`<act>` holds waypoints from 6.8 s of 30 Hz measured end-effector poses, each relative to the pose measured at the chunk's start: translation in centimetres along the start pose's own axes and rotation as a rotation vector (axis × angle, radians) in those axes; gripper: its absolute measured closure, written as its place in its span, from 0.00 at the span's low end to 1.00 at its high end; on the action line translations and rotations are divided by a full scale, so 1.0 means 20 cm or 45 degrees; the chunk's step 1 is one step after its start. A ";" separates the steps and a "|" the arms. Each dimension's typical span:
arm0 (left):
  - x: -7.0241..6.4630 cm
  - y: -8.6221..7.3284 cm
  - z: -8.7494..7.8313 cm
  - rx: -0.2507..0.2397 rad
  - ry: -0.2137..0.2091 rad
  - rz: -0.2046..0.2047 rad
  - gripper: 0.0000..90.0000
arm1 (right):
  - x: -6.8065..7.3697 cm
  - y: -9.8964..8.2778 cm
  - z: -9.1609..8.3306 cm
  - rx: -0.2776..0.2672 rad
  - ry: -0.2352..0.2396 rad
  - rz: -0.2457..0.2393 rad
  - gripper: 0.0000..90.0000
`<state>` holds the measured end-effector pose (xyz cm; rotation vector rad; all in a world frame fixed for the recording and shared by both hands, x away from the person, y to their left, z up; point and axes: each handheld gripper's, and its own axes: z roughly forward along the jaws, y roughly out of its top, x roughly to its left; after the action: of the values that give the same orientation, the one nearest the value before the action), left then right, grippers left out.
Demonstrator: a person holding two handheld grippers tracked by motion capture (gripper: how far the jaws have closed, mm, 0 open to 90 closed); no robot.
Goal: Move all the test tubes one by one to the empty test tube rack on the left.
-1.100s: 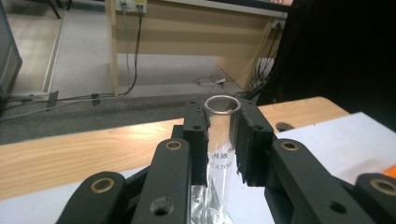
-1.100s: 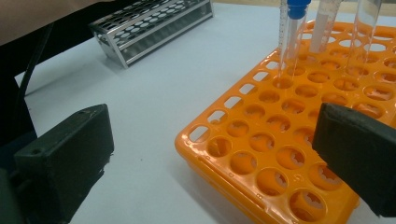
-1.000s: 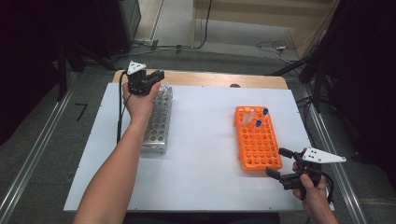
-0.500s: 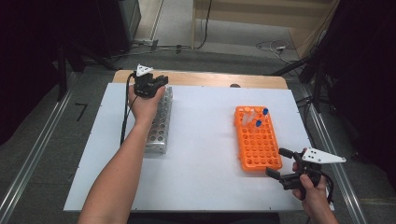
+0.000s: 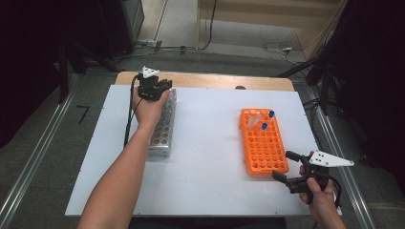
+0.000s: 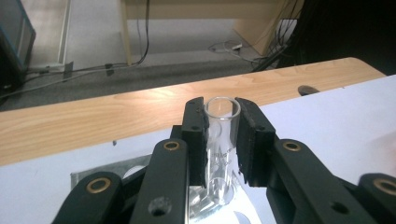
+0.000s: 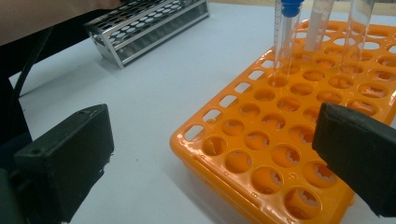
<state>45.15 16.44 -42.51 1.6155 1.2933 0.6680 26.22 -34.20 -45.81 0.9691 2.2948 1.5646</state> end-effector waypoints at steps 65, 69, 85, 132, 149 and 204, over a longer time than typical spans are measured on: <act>-0.27 -0.19 -0.60 -0.108 -0.306 0.079 0.00 | -0.06 0.21 0.10 -0.027 -0.096 -0.004 0.00; -0.28 -0.24 -0.68 -0.130 -0.318 0.078 0.00 | -0.10 0.25 0.13 -0.044 -0.124 -0.001 0.00; -0.34 -0.43 -0.85 -0.150 -0.361 0.090 0.00 | -0.30 0.32 0.22 -0.056 -0.196 0.083 0.05; -0.36 -0.48 -0.83 -0.121 -0.417 0.070 0.00 | -0.44 0.31 0.38 0.065 -0.326 0.061 0.83; -0.38 -0.48 -0.84 -0.128 -0.426 0.082 0.00 | -0.23 0.35 0.21 0.045 -0.264 -0.009 0.83; -0.81 -0.50 -0.79 -0.058 -0.887 0.264 0.64 | 0.56 0.27 0.60 0.204 0.381 -0.283 0.83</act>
<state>22.62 6.33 -42.66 1.7391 0.6047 0.2062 25.74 -17.01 -43.98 0.5122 2.6557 1.5386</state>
